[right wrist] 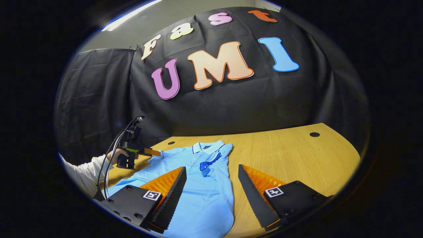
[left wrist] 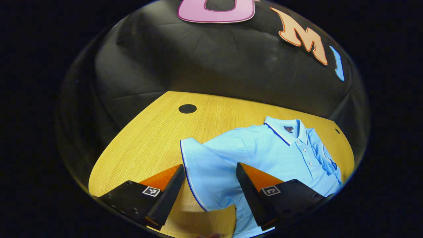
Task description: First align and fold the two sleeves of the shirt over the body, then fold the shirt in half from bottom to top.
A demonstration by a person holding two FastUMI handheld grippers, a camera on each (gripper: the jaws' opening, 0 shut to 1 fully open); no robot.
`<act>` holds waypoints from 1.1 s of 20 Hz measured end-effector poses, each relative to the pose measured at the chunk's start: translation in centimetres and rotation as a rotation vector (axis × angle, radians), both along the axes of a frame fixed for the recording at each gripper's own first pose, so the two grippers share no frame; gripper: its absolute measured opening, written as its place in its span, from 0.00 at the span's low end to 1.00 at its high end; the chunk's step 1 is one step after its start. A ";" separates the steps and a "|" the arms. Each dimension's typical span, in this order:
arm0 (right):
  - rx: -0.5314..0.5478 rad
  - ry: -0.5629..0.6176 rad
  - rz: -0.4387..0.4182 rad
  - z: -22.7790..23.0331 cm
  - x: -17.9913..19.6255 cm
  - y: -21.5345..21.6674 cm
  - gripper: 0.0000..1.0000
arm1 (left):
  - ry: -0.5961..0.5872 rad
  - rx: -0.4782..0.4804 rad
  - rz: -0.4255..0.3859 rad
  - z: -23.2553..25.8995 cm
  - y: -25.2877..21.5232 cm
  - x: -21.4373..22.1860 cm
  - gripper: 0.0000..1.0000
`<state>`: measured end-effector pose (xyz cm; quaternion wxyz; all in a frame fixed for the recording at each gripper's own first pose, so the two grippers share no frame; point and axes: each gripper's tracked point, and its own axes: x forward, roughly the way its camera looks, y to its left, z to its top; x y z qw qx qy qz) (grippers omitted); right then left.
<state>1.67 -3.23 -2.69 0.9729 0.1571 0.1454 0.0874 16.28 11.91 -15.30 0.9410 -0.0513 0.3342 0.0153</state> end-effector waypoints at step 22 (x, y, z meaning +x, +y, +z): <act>0.029 0.010 -0.016 0.0 -0.3 -1.3 0.98 | 0.072 0.059 -0.038 -0.9 -1.1 -0.3 0.00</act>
